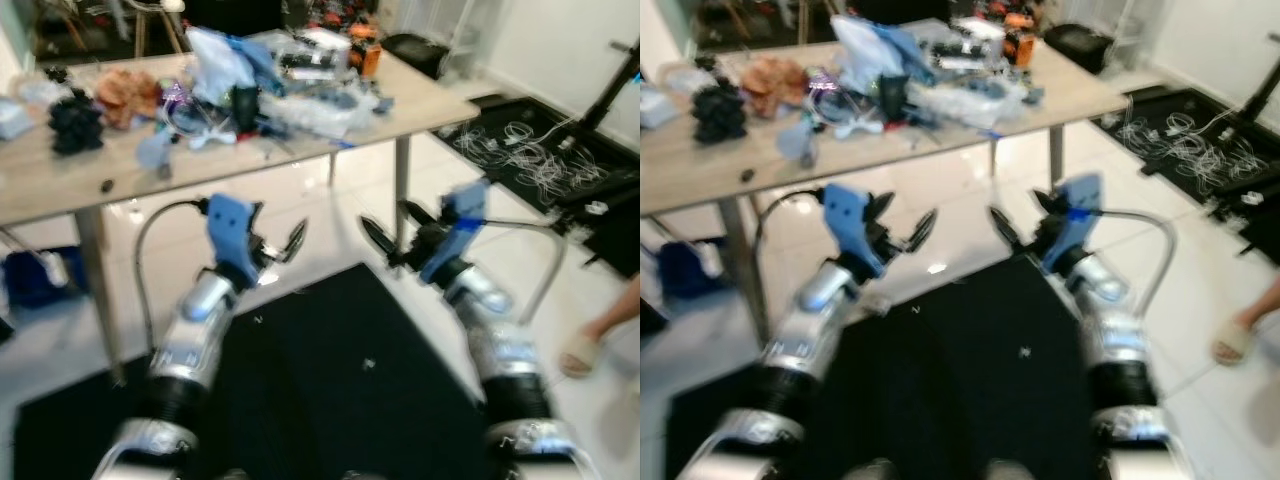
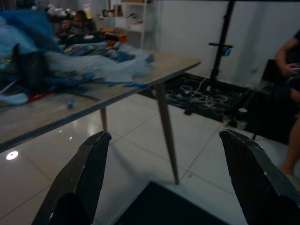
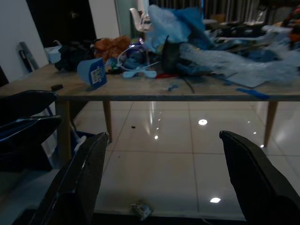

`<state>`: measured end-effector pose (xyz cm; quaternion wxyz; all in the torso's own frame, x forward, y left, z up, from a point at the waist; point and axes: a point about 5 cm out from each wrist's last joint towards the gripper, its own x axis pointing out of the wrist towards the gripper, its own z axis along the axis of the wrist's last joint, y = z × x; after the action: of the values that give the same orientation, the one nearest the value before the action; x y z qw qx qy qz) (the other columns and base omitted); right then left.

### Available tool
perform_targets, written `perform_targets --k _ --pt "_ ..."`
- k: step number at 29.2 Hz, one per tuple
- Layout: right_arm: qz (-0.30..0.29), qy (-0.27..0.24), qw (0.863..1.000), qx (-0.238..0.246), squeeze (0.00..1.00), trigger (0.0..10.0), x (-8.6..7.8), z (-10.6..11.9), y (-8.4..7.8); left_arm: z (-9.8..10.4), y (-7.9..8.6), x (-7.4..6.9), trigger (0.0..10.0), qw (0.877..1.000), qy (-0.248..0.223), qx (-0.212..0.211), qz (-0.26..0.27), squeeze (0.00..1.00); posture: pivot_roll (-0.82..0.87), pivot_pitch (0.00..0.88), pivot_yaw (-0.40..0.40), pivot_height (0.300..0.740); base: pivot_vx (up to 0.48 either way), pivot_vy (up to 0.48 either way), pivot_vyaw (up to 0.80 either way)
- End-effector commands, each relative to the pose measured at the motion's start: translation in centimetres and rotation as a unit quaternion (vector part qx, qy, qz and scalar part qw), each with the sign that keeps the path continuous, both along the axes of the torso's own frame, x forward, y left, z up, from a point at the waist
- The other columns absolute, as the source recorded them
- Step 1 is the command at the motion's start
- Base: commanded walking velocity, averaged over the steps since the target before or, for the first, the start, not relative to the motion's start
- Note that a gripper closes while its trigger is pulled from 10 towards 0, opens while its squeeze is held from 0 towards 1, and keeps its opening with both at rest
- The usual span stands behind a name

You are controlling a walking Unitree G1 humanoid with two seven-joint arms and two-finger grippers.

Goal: Picking trash to rubbish bin

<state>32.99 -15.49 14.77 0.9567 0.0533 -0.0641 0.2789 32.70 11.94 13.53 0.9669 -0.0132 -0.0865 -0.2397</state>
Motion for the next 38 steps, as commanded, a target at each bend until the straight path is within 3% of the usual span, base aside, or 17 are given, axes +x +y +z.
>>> perform_targets --k 1,11,18,25,38 --pt "-0.003 0.004 1.0 -0.01 0.0 10.0 -0.01 -0.14 -0.31 -0.36 -0.33 0.15 10.0 1.0 0.016 0.021 -0.003 0.0 -0.08 0.0 -0.04 0.74 0.307 0.0 0.0" --pt "0.013 -0.004 1.0 -0.025 0.0 10.0 -0.2 -0.13 -0.1 -0.35 -0.45 0.4 10.0 0.999 0.029 0.044 0.007 0.0 -0.09 0.0 -0.042 0.74 0.319 0.0 0.0" --pt "0.012 0.0 1.0 -0.028 0.0 10.0 -0.23 -0.32 -0.02 -0.37 -0.49 0.4 10.0 0.998 0.031 0.047 0.006 0.0 -0.09 0.0 -0.041 0.74 0.324 0.0 0.77" --pt "0.008 0.003 1.0 -0.023 0.0 10.0 -0.2 -0.39 -0.13 -0.34 -0.56 0.43 10.0 0.998 0.034 0.055 0.008 0.0 -0.09 0.0 -0.041 0.74 0.322 0.0 0.0" --pt "0.009 0.003 1.0 -0.024 0.0 10.0 -0.2 -0.42 -0.11 -0.18 -0.74 0.96 10.0 0.991 0.062 0.114 0.028 0.0 -0.09 0.0 -0.042 0.74 0.329 0.0 0.0"
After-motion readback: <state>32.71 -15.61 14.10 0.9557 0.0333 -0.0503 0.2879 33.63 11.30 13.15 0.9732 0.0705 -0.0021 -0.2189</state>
